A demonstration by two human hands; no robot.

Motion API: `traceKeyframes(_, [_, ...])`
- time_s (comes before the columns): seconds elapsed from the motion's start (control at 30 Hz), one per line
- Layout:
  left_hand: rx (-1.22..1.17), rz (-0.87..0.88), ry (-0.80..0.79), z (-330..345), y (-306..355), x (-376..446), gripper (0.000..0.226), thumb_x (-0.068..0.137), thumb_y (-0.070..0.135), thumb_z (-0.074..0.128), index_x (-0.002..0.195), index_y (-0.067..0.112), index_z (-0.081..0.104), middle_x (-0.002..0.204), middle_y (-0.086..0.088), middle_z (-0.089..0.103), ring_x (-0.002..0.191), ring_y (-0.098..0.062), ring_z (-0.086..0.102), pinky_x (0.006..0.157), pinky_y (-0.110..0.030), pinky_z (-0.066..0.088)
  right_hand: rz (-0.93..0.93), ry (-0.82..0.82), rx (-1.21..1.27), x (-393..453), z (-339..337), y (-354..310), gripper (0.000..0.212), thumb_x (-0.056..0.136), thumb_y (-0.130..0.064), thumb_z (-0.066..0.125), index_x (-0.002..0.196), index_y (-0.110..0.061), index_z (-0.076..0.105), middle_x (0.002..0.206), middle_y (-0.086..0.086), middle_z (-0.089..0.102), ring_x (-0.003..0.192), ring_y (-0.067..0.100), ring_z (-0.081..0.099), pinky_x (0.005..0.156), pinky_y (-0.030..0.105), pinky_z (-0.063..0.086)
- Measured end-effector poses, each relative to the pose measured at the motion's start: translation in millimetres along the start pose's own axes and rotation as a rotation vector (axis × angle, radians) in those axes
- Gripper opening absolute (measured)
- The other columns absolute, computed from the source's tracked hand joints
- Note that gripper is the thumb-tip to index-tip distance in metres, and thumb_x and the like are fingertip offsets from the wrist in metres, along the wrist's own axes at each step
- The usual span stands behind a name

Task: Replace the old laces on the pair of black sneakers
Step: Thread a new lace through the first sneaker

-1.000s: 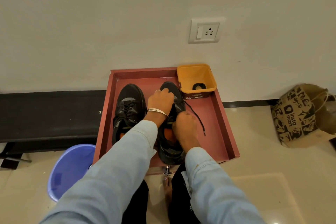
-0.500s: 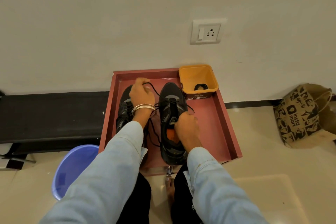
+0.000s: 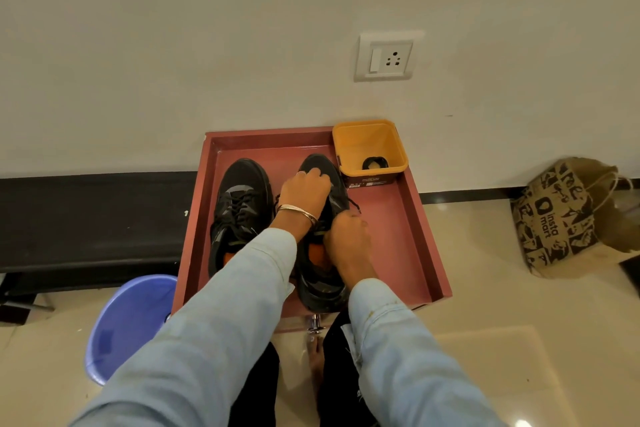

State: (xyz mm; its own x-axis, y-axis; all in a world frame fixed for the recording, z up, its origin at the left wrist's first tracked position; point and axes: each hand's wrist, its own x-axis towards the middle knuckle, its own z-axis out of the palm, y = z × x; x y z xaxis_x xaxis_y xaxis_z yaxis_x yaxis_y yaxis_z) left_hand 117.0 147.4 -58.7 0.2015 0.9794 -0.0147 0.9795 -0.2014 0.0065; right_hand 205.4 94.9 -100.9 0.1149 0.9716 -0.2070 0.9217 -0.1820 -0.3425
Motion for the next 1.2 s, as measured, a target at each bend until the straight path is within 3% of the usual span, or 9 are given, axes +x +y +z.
traceKeyframes(0.1, [-0.159, -0.125, 0.055, 5, -8, -7, 0.027, 0.100, 0.018, 0.041, 0.120, 0.002, 0.048, 0.121, -0.016, 0.050, 0.104, -0.036, 0.057, 0.081, -0.041, 0.048, 0.012, 0.000, -0.006, 0, 0, 0, 0.040, 0.092, -0.015, 0.051, 0.126, 0.007, 0.047, 0.118, 0.020, 0.060, 0.110, 0.032, 0.057, 0.086, 0.034, 0.048])
traceKeyframes(0.23, [-0.845, -0.913, 0.330, 1, -21, -16, 0.032, 0.098, 0.020, 0.046, 0.110, -0.008, 0.055, 0.112, -0.024, 0.060, 0.107, -0.038, 0.056, 0.084, -0.043, 0.045, 0.019, -0.011, -0.005, 0, 0, -2, 0.040, 0.092, -0.017, 0.052, 0.124, 0.006, 0.048, 0.117, 0.019, 0.061, 0.108, 0.032, 0.058, 0.086, 0.035, 0.048])
traceKeyframes(0.3, [-1.050, -1.097, 0.384, 0, -19, -17, 0.032, 0.097, 0.018, 0.045, 0.110, -0.009, 0.056, 0.110, -0.026, 0.062, 0.108, -0.039, 0.057, 0.084, -0.042, 0.045, 0.030, -0.017, -0.002, 0, 0, -3, 0.040, 0.092, -0.018, 0.052, 0.124, 0.006, 0.047, 0.117, 0.019, 0.061, 0.108, 0.032, 0.058, 0.086, 0.035, 0.048])
traceKeyframes(0.4, [-0.975, -0.889, 0.453, -2, -7, -22, 0.020, 0.096, 0.011, 0.044, 0.110, 0.003, 0.055, 0.104, -0.018, 0.063, 0.098, -0.033, 0.059, 0.076, -0.038, 0.043, 0.032, -0.028, 0.002, 0, -1, -3, 0.041, 0.092, -0.020, 0.055, 0.124, 0.005, 0.047, 0.116, 0.019, 0.060, 0.108, 0.032, 0.058, 0.086, 0.035, 0.048])
traceKeyframes(0.53, [-0.545, -0.386, 0.205, 4, -3, -18, 0.028, 0.091, 0.020, 0.054, 0.118, 0.020, 0.060, 0.113, -0.010, 0.049, 0.097, -0.029, 0.055, 0.078, -0.037, 0.046, 0.033, -0.009, -0.011, 0, 1, -2, 0.040, 0.092, -0.018, 0.054, 0.124, 0.005, 0.048, 0.117, 0.019, 0.061, 0.109, 0.031, 0.058, 0.085, 0.033, 0.048])
traceKeyframes(0.63, [-0.218, -0.176, 0.040, 6, 2, -12, 0.031, 0.092, 0.021, 0.055, 0.122, 0.016, 0.060, 0.128, -0.010, 0.044, 0.109, -0.031, 0.050, 0.086, -0.039, 0.046, 0.026, -0.003, 0.004, -1, 2, -3, 0.041, 0.091, -0.018, 0.055, 0.123, 0.005, 0.048, 0.116, 0.019, 0.061, 0.108, 0.031, 0.058, 0.083, 0.034, 0.048])
traceKeyframes(0.97, [-0.030, 0.050, 0.030, 17, 3, 3, 0.032, 0.098, 0.010, 0.037, 0.129, 0.003, 0.045, 0.126, -0.016, 0.049, 0.117, -0.031, 0.047, 0.098, -0.036, 0.041, -0.004, 0.018, 0.001, -1, 0, -1, 0.039, 0.090, -0.021, 0.056, 0.120, 0.004, 0.051, 0.114, 0.018, 0.063, 0.106, 0.030, 0.060, 0.082, 0.032, 0.049])
traceKeyframes(1.1, [-0.152, 0.060, 0.050, 25, -3, 1, 0.032, 0.099, 0.015, 0.032, 0.126, 0.004, 0.045, 0.126, -0.014, 0.050, 0.115, -0.028, 0.046, 0.098, -0.033, 0.035, -0.009, 0.017, -0.005, -2, -2, -2, 0.043, 0.090, -0.023, 0.059, 0.122, 0.005, 0.049, 0.116, 0.018, 0.062, 0.108, 0.030, 0.059, 0.084, 0.033, 0.049])
traceKeyframes(1.2, [-0.429, -0.107, 0.120, 15, -6, -4, 0.019, 0.095, 0.014, 0.040, 0.104, 0.002, 0.053, 0.108, -0.016, 0.054, 0.101, -0.032, 0.052, 0.080, -0.035, 0.036, -0.014, 0.010, -0.005, -3, -3, -1, 0.044, 0.090, -0.023, 0.057, 0.123, 0.005, 0.048, 0.117, 0.018, 0.061, 0.108, 0.030, 0.058, 0.085, 0.032, 0.048])
